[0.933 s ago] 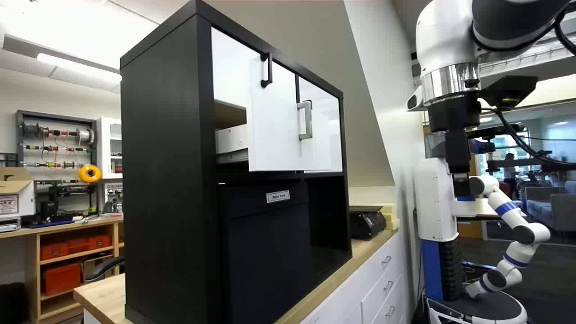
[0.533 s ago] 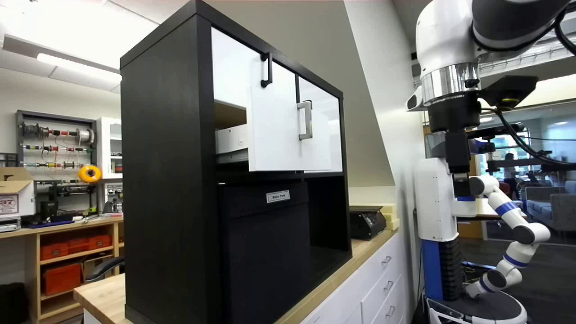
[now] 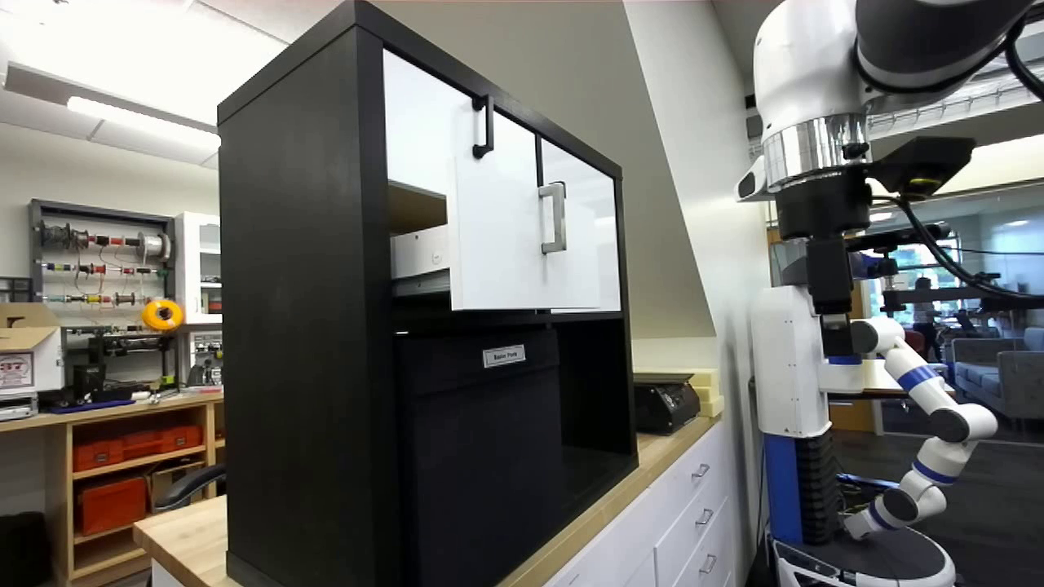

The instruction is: Close the bottom left drawer of the cabinet

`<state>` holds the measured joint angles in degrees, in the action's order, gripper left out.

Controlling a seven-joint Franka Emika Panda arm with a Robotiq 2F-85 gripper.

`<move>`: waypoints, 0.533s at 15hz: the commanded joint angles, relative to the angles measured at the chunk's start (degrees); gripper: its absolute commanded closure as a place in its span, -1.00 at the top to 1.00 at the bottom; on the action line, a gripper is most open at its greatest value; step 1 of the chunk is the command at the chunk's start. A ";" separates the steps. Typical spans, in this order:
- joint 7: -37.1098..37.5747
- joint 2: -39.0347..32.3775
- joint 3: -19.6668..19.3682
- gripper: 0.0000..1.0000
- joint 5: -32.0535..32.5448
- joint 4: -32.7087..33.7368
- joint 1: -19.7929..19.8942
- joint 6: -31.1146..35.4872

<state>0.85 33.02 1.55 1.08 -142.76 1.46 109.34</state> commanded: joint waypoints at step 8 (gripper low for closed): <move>0.30 -0.06 -0.23 1.00 0.33 0.36 -0.54 0.93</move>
<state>0.85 33.01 1.55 1.09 -142.76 1.47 109.38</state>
